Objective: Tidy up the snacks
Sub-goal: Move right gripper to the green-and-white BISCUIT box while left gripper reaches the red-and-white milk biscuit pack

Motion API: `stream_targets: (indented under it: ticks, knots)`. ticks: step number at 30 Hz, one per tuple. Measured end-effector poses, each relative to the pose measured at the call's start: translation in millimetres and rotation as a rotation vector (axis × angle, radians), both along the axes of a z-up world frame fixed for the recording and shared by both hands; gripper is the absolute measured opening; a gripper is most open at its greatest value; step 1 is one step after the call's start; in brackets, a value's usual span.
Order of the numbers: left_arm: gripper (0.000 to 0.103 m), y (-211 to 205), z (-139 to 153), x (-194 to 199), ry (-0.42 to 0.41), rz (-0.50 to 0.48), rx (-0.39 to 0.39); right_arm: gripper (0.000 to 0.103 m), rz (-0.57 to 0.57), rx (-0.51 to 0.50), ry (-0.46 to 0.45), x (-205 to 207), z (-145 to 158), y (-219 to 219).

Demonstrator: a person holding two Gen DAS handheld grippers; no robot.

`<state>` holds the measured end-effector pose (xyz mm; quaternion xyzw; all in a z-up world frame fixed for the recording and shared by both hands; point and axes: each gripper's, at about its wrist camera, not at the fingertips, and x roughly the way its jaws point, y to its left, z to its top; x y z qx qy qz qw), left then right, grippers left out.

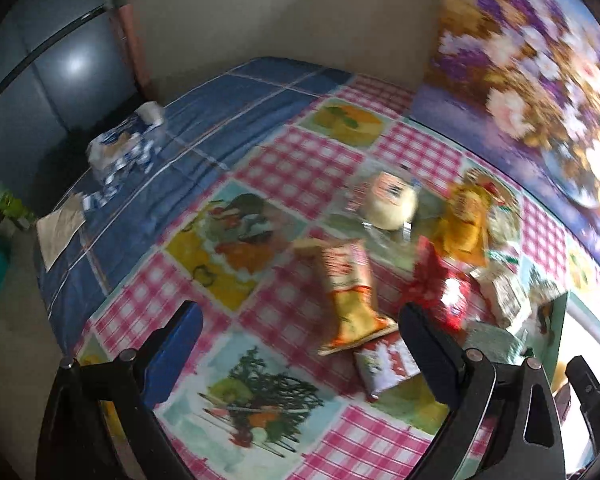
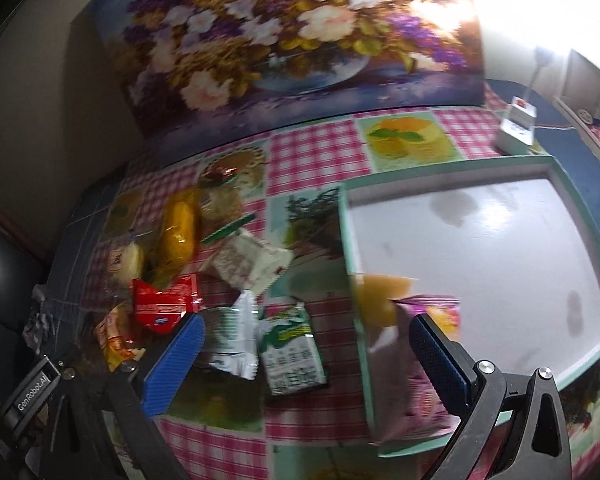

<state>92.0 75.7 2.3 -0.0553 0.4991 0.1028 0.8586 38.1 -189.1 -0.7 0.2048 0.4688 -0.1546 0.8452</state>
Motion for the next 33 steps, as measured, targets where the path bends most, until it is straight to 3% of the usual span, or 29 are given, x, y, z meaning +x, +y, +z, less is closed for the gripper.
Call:
stream_targets:
  ticks: [8,19,21,23,33]
  knots:
    - [0.098,33.2,-10.5,2.6,0.037,0.105,-0.104,0.103,0.131,-0.013,0.023,28.5,-9.6,38.3]
    - [0.098,-16.2,-53.9,22.0,0.185,-0.045,-0.198,0.101,0.176,-0.051,0.142,30.0,-38.2,36.9]
    - [0.098,-25.0,-61.0,24.5,0.201,-0.061,-0.197,0.097,0.186,-0.062,0.145,27.5,-39.0,35.3]
    - [0.098,-32.3,-67.6,26.5,0.216,-0.074,-0.21,0.086,0.184,-0.039,0.147,25.0,-40.5,30.1]
    - [0.098,-52.2,-81.4,31.6,0.227,-0.083,-0.23,0.068,0.128,0.019,0.158,17.4,-44.4,4.0]
